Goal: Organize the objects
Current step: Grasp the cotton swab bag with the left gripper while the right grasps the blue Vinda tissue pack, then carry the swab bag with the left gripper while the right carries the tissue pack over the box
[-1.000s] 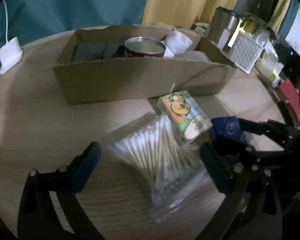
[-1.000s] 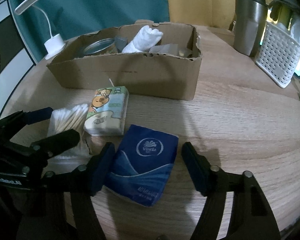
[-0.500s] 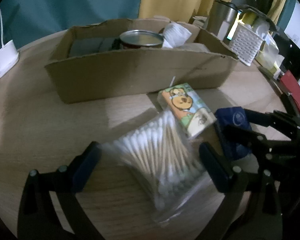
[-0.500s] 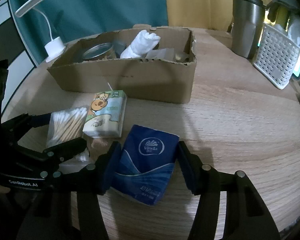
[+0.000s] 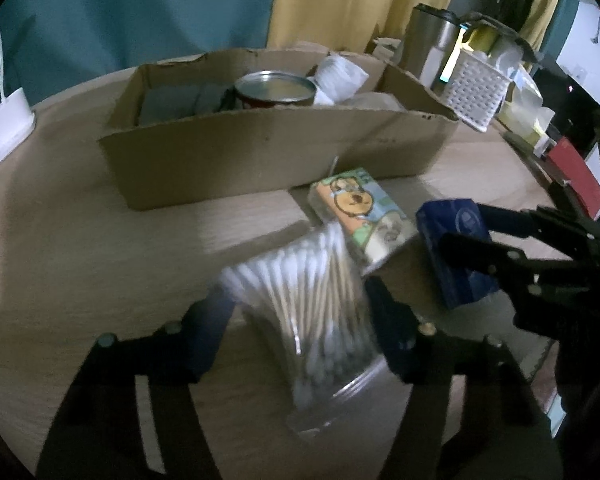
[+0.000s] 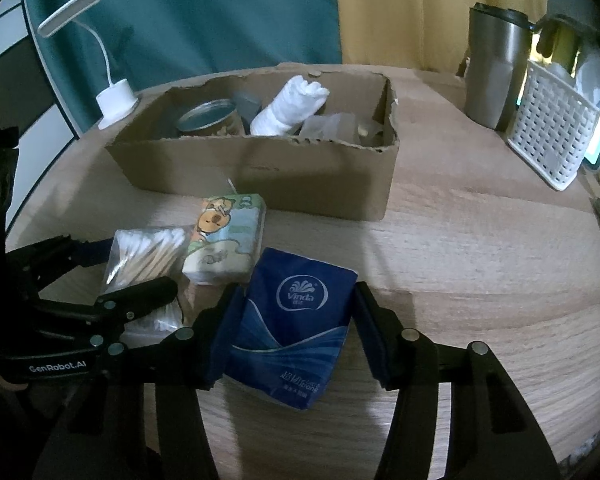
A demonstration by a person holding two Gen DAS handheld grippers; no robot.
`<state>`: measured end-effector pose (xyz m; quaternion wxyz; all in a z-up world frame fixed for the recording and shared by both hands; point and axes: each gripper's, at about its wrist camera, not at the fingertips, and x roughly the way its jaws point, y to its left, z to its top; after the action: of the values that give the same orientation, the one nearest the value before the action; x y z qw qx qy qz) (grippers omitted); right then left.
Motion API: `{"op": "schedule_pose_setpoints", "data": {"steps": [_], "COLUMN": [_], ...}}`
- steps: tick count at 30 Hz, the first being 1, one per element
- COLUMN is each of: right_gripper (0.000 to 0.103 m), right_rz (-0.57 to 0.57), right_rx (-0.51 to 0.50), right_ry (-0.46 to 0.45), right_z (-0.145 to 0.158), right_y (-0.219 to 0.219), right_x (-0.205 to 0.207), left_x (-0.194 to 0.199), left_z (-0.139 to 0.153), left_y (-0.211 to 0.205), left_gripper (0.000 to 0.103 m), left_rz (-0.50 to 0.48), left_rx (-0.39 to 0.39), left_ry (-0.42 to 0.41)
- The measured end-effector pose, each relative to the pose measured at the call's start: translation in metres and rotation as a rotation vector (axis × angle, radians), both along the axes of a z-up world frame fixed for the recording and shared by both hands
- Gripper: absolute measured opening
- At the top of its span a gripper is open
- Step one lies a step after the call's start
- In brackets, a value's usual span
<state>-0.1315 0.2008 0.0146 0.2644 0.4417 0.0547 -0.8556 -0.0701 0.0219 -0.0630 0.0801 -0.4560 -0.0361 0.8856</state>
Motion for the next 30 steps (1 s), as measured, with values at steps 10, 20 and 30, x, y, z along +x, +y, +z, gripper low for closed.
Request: {"op": "schedule_pose_setpoints", "data": {"steps": [10,20,30], "right_gripper": [0.058,0.058,0.058], "right_rz": [0.004,0.015,0.02], "right_rx": [-0.004,-0.009,-0.018], "right_ry": [0.022,0.049,0.076], "right_z": [0.01,0.023,0.037], "right_y": [-0.002,-0.006,-0.009], "right_x": [0.002,-0.001,-0.007], "left_x": [0.005,0.006,0.003], "left_z": [0.01,0.027,0.042], "left_y": [-0.007,-0.017,-0.028], "left_gripper": [0.062,0.062,0.062], "left_rz": [0.012,0.038,0.057], "left_rx": [0.008,0.006,0.004], "left_ry": [0.029,0.071,0.111]}}
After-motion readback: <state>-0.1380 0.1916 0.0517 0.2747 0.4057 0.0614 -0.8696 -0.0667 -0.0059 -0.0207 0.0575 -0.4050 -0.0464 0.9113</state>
